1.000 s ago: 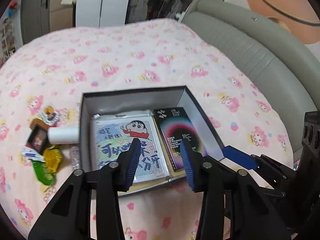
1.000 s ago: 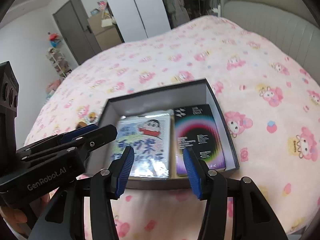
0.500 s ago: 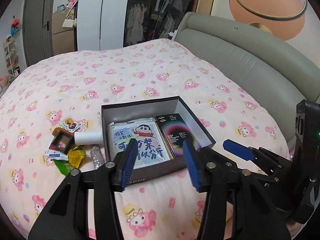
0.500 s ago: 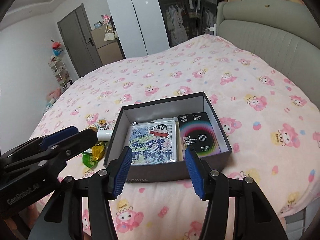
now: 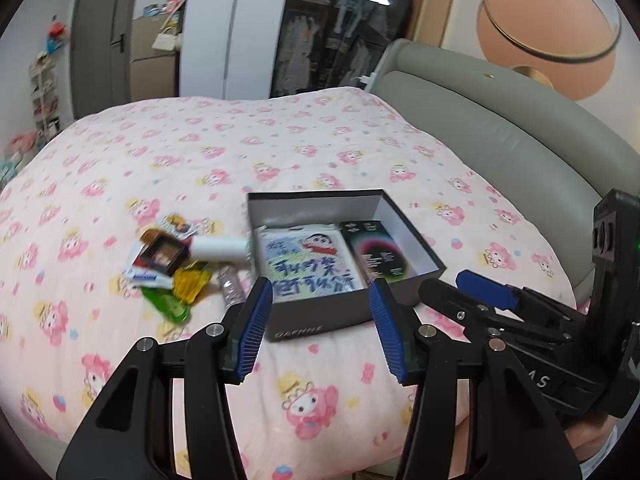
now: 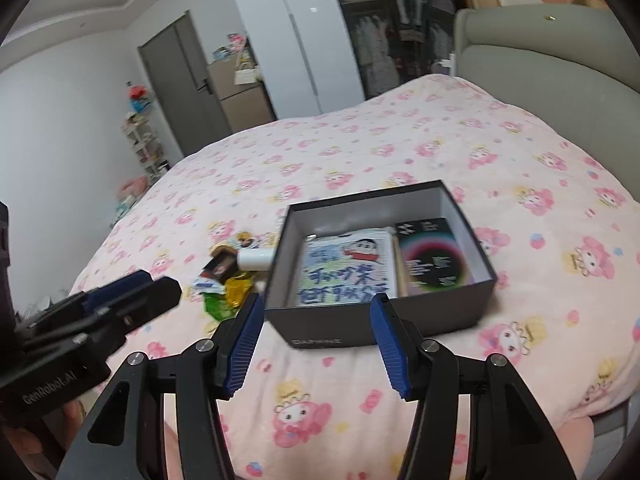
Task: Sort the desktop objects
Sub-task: 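Open both grippers and withdraw them from the DAPHNE box, then move both grippers toward the green-and-yellow corn snack bag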
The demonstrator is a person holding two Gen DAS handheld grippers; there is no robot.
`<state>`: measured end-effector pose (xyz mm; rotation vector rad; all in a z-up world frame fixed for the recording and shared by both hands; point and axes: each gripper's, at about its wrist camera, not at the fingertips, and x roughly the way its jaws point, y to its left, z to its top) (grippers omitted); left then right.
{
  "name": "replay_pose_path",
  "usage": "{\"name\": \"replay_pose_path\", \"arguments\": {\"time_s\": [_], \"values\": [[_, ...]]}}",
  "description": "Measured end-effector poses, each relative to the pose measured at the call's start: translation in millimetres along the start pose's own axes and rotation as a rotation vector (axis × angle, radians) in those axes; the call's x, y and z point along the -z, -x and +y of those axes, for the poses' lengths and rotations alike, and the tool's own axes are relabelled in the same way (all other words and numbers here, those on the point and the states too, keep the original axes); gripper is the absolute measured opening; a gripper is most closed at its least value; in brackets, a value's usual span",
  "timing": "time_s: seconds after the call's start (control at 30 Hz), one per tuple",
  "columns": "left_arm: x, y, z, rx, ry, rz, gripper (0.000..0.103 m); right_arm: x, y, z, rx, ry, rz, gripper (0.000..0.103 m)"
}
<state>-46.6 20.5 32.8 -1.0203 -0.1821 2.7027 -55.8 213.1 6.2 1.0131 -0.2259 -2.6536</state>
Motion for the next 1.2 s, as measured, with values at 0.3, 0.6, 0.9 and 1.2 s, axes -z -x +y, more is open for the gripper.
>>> {"name": "replay_pose_path", "arguments": {"time_s": [0.3,0.6,0.9,1.2], "values": [[34,21,50,-0.052,0.109,0.003,0.052,20,-19,57,-0.111,0.092,0.055,0.052],[62,17,102,-0.118,0.213,0.028,0.051,40,-63,91,-0.168,0.137,0.126,0.052],[70,-21,155,-0.114,0.341,0.066,0.050,42,-120,95,-0.157,0.107,0.237,0.052],[69,-78,210,-0.137,0.440,0.096,0.050,35,-175,122,-0.130,0.197,0.269,0.052]]}}
